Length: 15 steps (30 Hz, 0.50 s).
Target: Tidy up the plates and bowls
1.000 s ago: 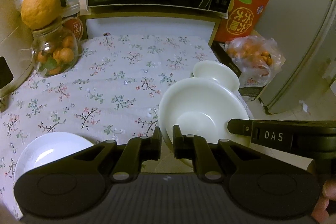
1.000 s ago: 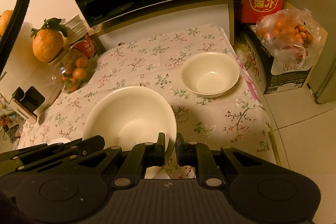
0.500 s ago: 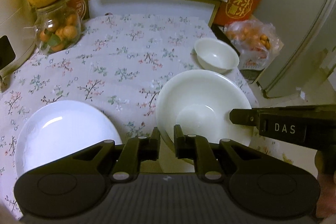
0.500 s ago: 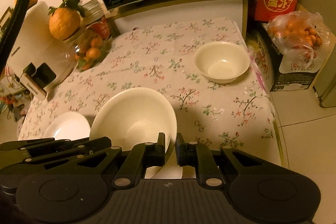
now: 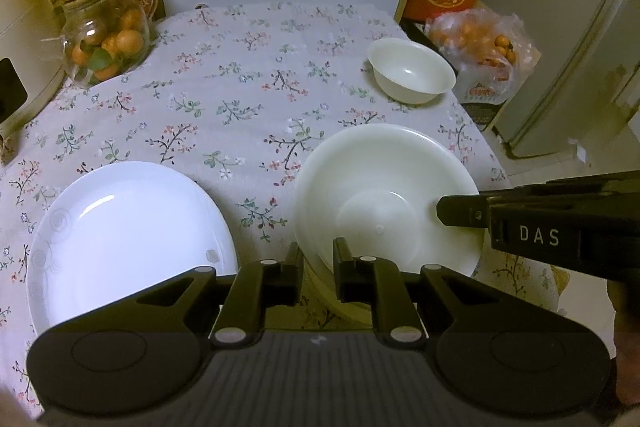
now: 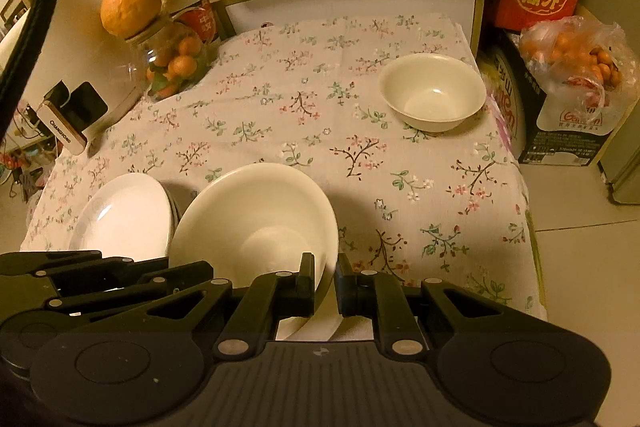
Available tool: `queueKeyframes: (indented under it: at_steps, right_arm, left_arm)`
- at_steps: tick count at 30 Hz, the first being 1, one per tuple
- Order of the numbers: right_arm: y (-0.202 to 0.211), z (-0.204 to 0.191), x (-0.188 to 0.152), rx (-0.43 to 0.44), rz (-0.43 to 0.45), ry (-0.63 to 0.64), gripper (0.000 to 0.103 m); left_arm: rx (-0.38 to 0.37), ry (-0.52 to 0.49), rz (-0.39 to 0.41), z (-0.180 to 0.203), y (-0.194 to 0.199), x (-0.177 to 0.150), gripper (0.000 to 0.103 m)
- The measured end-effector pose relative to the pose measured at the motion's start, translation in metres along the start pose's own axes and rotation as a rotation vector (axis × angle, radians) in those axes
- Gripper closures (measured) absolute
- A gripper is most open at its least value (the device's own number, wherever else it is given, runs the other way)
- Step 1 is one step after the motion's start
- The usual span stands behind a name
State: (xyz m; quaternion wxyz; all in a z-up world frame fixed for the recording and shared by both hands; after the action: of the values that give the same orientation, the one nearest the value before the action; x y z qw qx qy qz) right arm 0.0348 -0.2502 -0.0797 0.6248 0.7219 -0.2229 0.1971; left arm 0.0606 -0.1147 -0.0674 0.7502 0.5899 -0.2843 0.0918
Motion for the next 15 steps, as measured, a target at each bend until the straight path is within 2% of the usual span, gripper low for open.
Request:
queueKeyframes:
  at_steps: [15]
  right_arm:
    - [-0.0084, 0.0001, -0.0088, -0.01, -0.048, 0.019, 0.09]
  left_arm:
    - [0.022, -0.022, -0.046, 0.0038, -0.0105, -0.0067, 0.088]
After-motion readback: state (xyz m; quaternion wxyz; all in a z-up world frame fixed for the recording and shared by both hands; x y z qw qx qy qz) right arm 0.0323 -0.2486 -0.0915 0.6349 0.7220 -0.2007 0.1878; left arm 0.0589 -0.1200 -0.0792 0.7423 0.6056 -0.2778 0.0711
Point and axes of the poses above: each gripper's, at about its wrist camera, not at the fingertips, and y roughly against the way its jaws point, z to its right, x to its top, the point moved 4 cm from there along -y, roughly the way its jaws point
